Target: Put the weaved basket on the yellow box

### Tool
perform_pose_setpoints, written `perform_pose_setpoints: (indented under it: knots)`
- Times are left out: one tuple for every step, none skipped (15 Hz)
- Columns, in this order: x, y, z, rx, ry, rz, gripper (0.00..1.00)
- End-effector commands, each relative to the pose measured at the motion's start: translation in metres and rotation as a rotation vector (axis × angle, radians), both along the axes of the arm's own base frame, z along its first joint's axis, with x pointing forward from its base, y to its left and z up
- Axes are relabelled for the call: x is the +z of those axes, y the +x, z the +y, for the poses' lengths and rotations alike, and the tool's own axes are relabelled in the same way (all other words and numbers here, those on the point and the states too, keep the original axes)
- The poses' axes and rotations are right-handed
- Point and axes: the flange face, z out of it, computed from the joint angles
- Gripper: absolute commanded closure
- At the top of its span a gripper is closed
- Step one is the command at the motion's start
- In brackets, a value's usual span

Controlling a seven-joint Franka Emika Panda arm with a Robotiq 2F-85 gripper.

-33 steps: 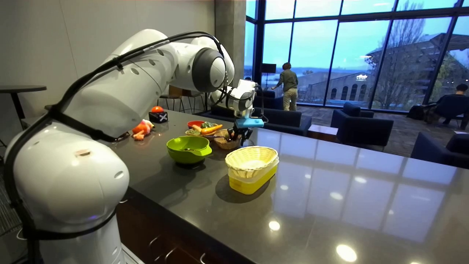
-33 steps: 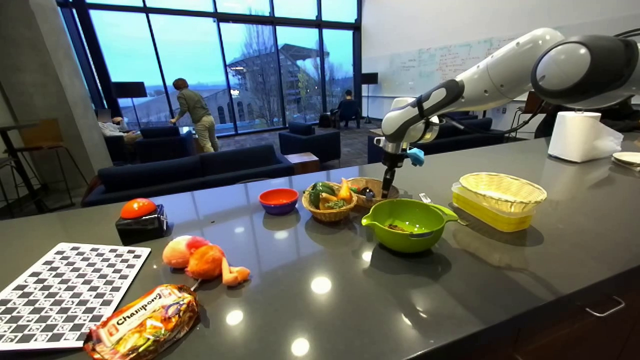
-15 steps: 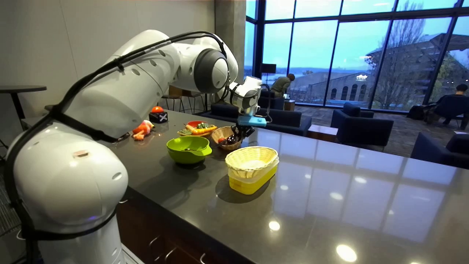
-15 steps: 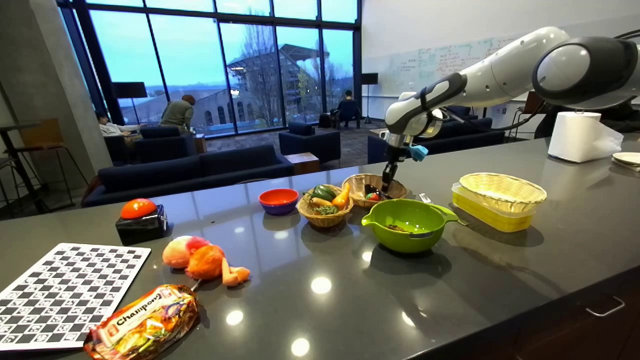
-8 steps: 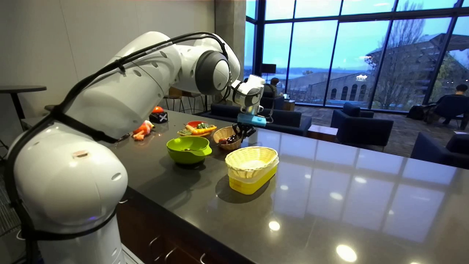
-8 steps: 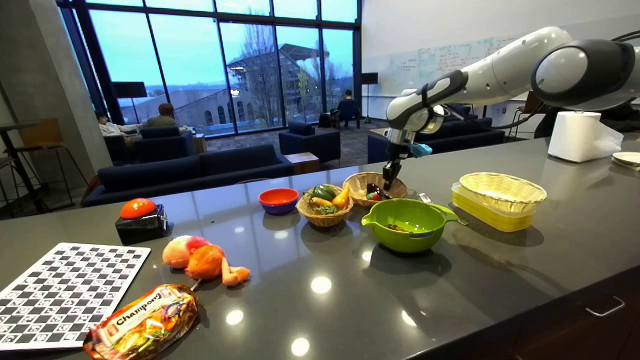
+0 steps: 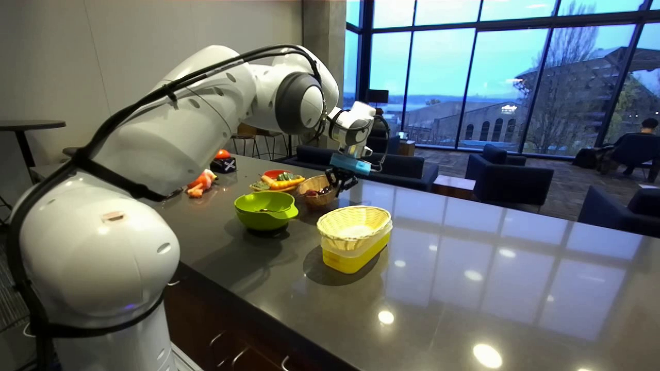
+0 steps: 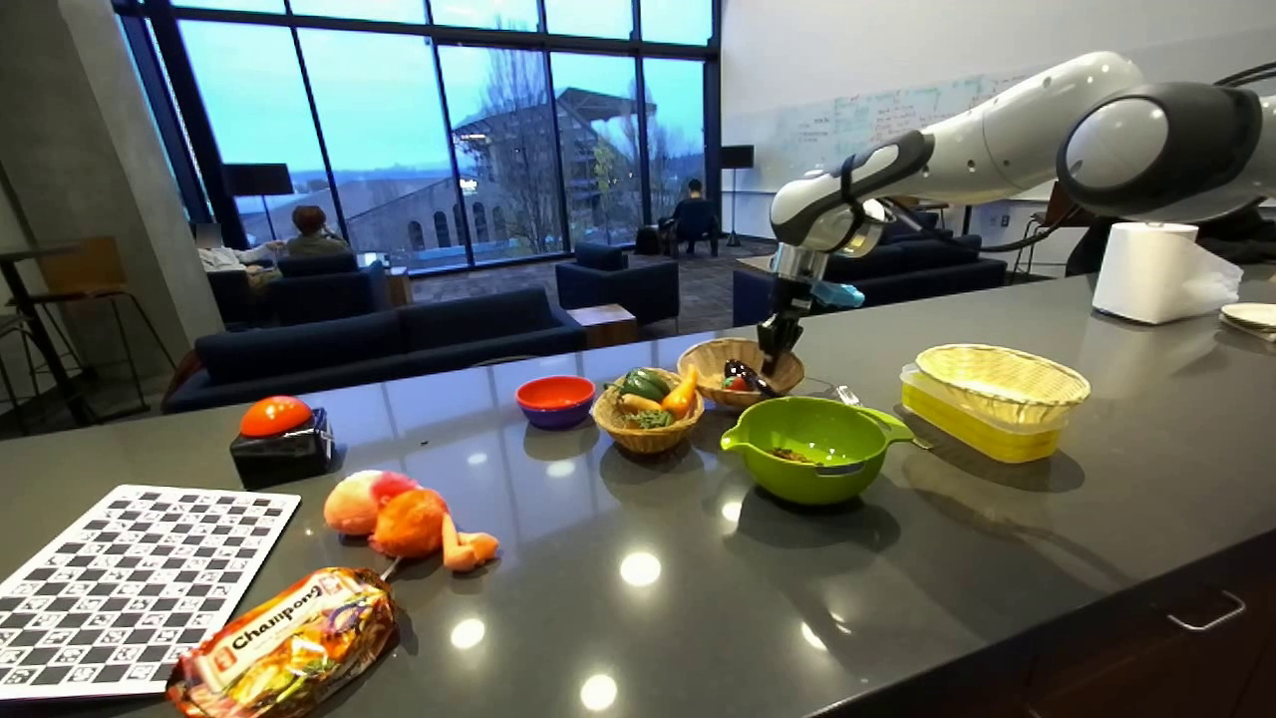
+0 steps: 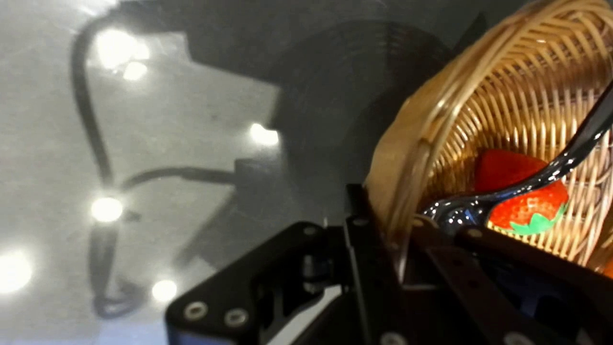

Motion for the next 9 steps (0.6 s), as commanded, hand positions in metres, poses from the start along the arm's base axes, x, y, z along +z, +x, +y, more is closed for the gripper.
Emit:
perform_pose_setpoints:
  knots:
    - [0.010, 0.005, -0.003, -0.054, 0.039, 0.029, 0.98]
    - [0.011, 0.005, -0.004, -0.066, 0.039, 0.033, 0.98]
    - [0.012, 0.005, -0.006, -0.078, 0.041, 0.035, 0.98]
    - [0.014, 0.006, -0.008, -0.089, 0.040, 0.036, 0.98]
    - [0.016, 0.006, -0.011, -0.101, 0.038, 0.038, 0.98]
    - [0.017, 0.006, -0.015, -0.116, 0.037, 0.039, 0.98]
    - [0.018, 0.007, -0.021, -0.132, 0.036, 0.040, 0.98]
    - [0.019, 0.007, -0.027, -0.147, 0.039, 0.043, 0.98]
    - [0.020, 0.007, -0.033, -0.162, 0.040, 0.044, 0.98]
